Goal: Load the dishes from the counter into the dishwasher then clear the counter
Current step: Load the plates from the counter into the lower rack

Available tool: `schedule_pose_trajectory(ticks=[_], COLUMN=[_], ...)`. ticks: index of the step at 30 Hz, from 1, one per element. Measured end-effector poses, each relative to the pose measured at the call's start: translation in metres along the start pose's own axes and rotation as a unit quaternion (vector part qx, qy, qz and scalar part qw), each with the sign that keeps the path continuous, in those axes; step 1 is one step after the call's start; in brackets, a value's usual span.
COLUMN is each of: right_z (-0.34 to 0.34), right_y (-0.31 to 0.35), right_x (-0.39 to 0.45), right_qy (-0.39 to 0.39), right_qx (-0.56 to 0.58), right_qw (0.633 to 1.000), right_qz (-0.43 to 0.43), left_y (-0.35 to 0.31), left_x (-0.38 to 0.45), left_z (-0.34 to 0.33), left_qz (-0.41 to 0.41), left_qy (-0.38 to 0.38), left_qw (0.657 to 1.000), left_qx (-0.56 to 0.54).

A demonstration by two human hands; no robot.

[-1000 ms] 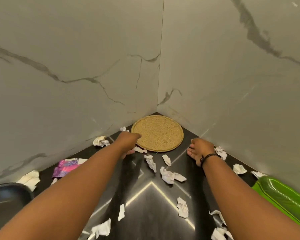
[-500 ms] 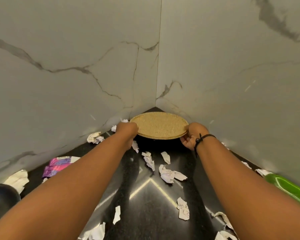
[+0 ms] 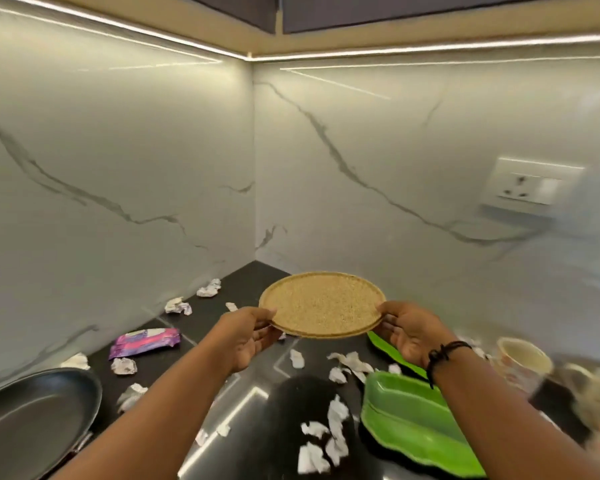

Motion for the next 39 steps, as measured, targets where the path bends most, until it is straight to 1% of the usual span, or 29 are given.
schedule_pose_trajectory(ticks=[4,6,9,11,15,18,20,23,26,30,32,34,35,37,39], right_z=[0.083,0.134,0.209,0.264,0.364,0.436,0.480,0.545,0.598,0.652,0.675,0.689,0.695,0.706,0.712], right_y=[-0.011,-0.018,-0.031,-0.045,-0.076,-0.103,-0.126,-0.164,-0.193,-0.236,-0.265,-0.295,-0.312,-0.345,-0.372], right_x=[-0.088,-0.136,-0.215,-0.272,-0.394,-0.494,-0.556,-0.652,-0.739,-0.837,-0.873,-0.896,-0.906,-0.919,-0.929], right_qy=[-0.058,-0.112,-0.184,-0.237,-0.334,-0.406,-0.444,-0.500,-0.549,-0.611,-0.642,-0.677,-0.693,-0.720,-0.745], right_qx=[0.026,0.039,0.062,0.085,0.120,0.142,0.149,0.139,0.116,0.063,0.038,0.025,0.024,0.007,-0.024], right_qw=[0.998,0.992,0.980,0.965,0.930,0.894,0.874,0.847,0.822,0.786,0.764,0.735,0.720,0.694,0.664], right_qz=[0.020,0.036,0.053,0.067,0.098,0.128,0.131,0.116,0.102,0.066,0.048,0.028,0.016,-0.018,-0.067], left_y=[0.037,0.064,0.113,0.153,0.237,0.303,0.346,0.422,0.491,0.576,0.613,0.644,0.662,0.693,0.718], left_x=[-0.058,-0.085,-0.130,-0.166,-0.248,-0.324,-0.372,-0.457,-0.535,-0.623,-0.655,-0.677,-0.687,-0.706,-0.721], left_z=[-0.048,-0.082,-0.138,-0.179,-0.258,-0.311,-0.343,-0.388,-0.424,-0.452,-0.461,-0.469,-0.473,-0.479,-0.485], left_qz=[0.024,0.039,0.078,0.108,0.143,0.168,0.182,0.188,0.187,0.182,0.161,0.123,0.103,0.057,0.005], left_qy=[0.089,0.148,0.231,0.288,0.398,0.450,0.478,0.531,0.569,0.608,0.623,0.643,0.659,0.696,0.735], left_qw=[0.995,0.986,0.964,0.942,0.885,0.848,0.825,0.773,0.732,0.673,0.644,0.618,0.599,0.553,0.500], left_qx=[0.036,0.073,0.107,0.133,0.192,0.223,0.241,0.291,0.324,0.381,0.415,0.436,0.443,0.455,0.459])
Point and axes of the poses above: each hand's wrist, its own x-axis towards the middle knuckle, its own z-axis out of the back of the hand, y = z × x, the point moved 8 cm from there along x, towards the middle knuckle, and after that the axes turned 1 degree about -x, right-handed, at the moved point
